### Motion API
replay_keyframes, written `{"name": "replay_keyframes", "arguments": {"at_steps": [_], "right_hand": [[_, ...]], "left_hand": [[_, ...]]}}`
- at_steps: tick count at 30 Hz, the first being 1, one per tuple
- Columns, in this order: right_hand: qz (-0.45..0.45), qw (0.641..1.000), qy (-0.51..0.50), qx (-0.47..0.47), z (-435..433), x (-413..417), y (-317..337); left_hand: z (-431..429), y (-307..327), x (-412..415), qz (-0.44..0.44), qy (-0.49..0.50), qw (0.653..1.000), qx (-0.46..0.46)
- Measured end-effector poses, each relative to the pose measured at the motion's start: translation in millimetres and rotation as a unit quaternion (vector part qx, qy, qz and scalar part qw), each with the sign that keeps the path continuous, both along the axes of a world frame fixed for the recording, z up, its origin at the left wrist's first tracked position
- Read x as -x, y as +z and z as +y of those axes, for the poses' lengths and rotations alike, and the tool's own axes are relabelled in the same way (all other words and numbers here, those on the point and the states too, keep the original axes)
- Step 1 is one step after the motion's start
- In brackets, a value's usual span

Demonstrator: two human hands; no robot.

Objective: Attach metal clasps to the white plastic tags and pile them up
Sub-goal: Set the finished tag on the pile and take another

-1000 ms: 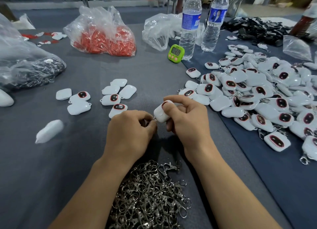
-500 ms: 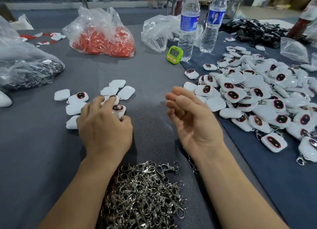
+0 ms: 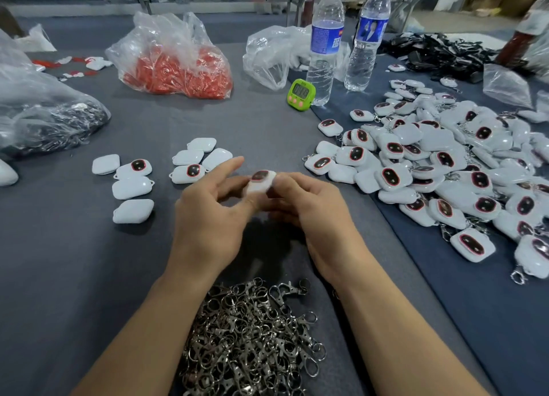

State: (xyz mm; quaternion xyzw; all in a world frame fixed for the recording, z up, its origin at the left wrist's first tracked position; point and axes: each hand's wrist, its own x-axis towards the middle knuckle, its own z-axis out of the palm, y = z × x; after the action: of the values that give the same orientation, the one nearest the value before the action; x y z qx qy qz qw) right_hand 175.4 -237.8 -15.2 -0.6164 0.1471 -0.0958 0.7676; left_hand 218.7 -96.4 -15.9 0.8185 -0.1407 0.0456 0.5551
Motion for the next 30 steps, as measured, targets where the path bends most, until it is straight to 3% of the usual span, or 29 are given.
{"name": "replay_keyframes", "arguments": {"at_steps": [5,9,14,16,19,20,22,27,30], "right_hand": [[-0.012,0.998,-0.007,0.06,4,-1,-4],[-0.004,0.999,-0.039,0.038,3,-3,-5],[0.005,0.998,-0.057,0.02,3,-3,-6],[0.004,0.999,-0.05,0.018,5,-2,-5],[0.006,0.998,-0.063,0.003,7,3,-3],[0.009,0.998,-0.067,-0.007,7,4,-2],[0.014,0.997,-0.074,-0.029,7,6,-1],[0.009,0.995,-0.082,-0.058,9,6,1],[0.006,0.994,-0.078,-0.081,8,7,3]], "left_hand": [[-1,0,5,-0.074,-0.05,0.995,-0.051],[-1,-3,1,-0.028,-0.063,0.996,-0.048],[9,13,-4,0.043,-0.147,0.981,-0.116],[20,31,-8,0.068,-0.185,0.96,-0.201],[24,51,3,0.093,-0.261,0.875,-0.396],[20,53,10,0.1,-0.281,0.847,-0.44],[9,52,22,0.081,-0.286,0.824,-0.483],[3,46,25,0.029,-0.242,0.843,-0.48],[6,43,16,0.035,-0.215,0.885,-0.412]]}}
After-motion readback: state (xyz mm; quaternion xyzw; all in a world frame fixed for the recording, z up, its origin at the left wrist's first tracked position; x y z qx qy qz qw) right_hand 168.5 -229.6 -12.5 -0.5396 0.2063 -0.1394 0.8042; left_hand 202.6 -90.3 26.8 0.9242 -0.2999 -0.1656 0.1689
